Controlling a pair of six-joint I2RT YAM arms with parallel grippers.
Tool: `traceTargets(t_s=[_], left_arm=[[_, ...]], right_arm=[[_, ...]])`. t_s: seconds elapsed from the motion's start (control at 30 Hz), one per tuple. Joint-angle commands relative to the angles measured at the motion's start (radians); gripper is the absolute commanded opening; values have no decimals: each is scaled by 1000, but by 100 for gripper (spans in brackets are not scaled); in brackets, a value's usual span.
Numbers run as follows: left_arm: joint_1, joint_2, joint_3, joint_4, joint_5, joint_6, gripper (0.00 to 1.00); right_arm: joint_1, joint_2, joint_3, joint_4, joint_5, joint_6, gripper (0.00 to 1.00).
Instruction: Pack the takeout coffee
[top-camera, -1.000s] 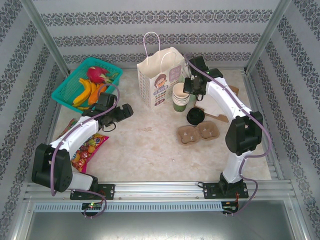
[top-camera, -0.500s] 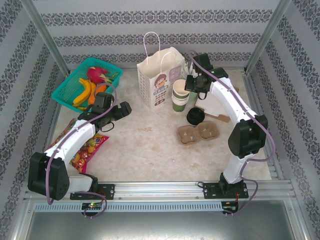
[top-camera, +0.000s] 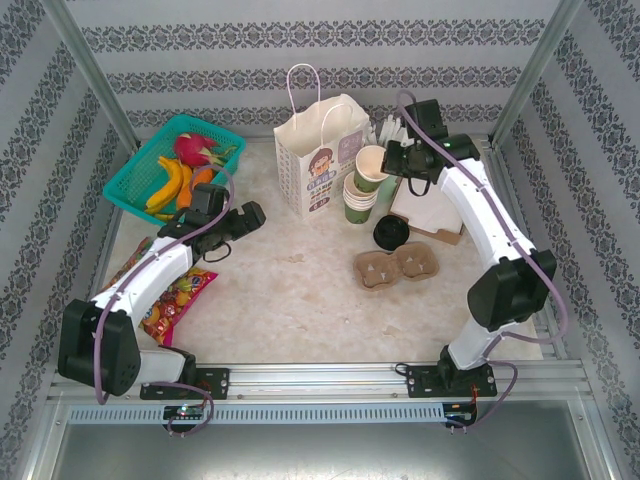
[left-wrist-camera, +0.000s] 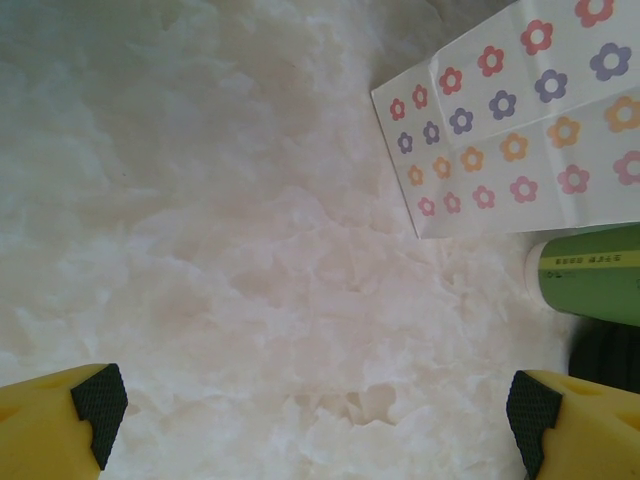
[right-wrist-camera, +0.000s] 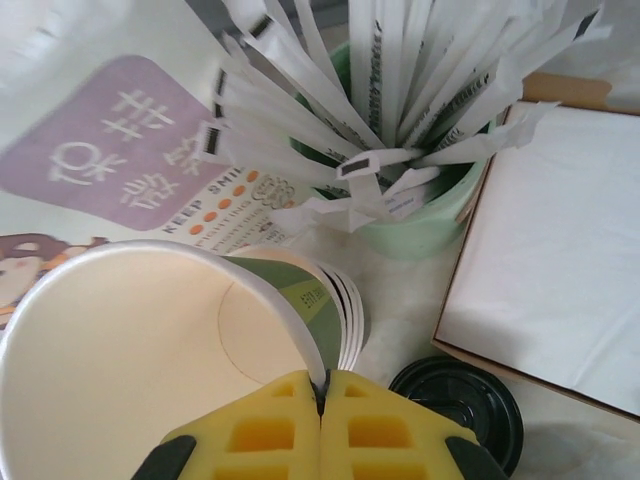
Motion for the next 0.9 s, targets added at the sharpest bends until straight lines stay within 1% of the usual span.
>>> traceTargets(t_s=[0.0,0.1,0.13,0.2,0.3,0.5,0.57,0.67,0.73,0.87], left_arm=[[4,12,25,63,-1,-54,99],[4,15,29,84,-37,-122,100],[4,21,41,69,-45,-147,99],[5,37,64,73,0,-103,100],[4,50,77,71,25,-69,100],[4,66,99,22,27,-50,100],[4,73,101,15,30,-52,100],[4,92,101,22,39,-63,100],[4,102,98,31,50,-76,100],[7,120,108,1,51,-87,100]], right_arm=[[3,-85,-16,-2,-5,-21,0],[22,-131,-41,-4,-5,-24,0],[32,-146,-52,-6,-7,-26,0],[54,-173,-78,-13,-12,-24,0],[90,-194,-109,-32,-16,-30,0],[175,-199,-158,-53,-3,1,0],[219,-198,-191,-20,49,49,0],[270,-198,-267,81,81,120,0],[299,-182,-295,102,134,162,0],[339,-144,-367,170,115,240,0]])
